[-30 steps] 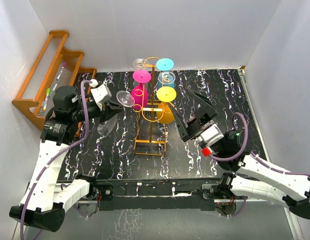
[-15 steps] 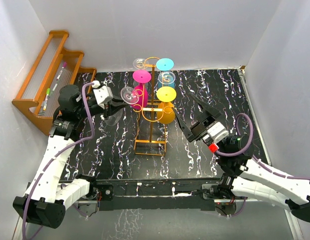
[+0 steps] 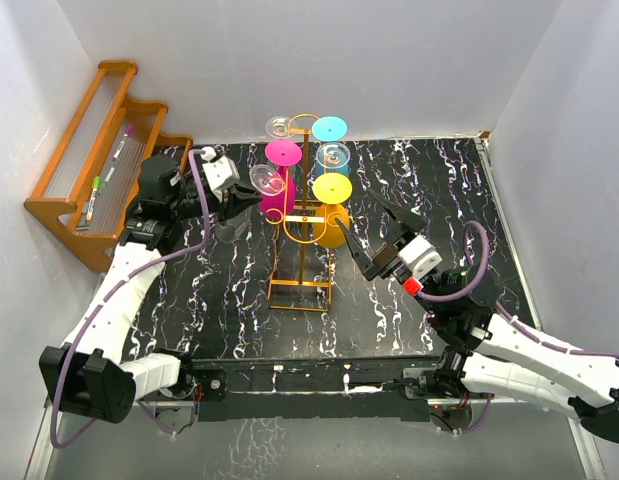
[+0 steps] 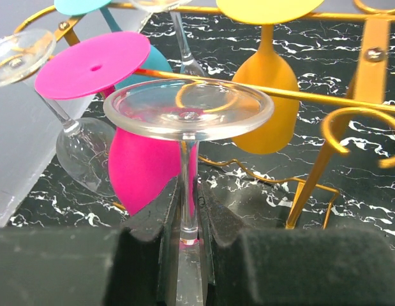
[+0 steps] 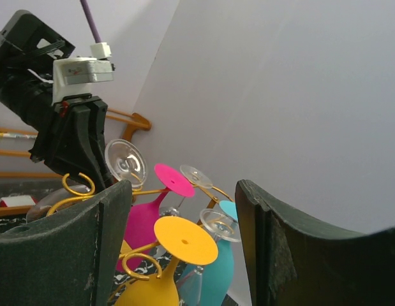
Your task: Place the wine glass upside down on the wine glass rack
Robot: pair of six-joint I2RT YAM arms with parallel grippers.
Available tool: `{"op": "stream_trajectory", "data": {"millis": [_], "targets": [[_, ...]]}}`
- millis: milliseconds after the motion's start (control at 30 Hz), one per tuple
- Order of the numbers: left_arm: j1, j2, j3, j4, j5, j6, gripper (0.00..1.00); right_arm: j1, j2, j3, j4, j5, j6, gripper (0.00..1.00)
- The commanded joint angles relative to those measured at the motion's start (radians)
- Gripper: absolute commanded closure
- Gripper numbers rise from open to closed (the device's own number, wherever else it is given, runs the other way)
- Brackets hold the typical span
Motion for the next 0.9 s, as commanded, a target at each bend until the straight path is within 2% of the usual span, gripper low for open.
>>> {"op": "stream_trajectory", "data": {"millis": [0,433,867], "targets": [[0.004,0.036,0.068,0.069,0.034,-0.005,1.00,0.001,0.001,0.037,0.001,0.007,0.012,0.32],[0.003,0.078,0.096,0.103,0.087,-0.025,1.00,0.000,-0.010,0.026,-0.023,0.030,-0.014,0.31],[-0.031,0.095,0.106,0.065,0.084,0.032,1.00,0.001,-0.023,0.023,-0.038,0.047,-0.022,0.30]]}}
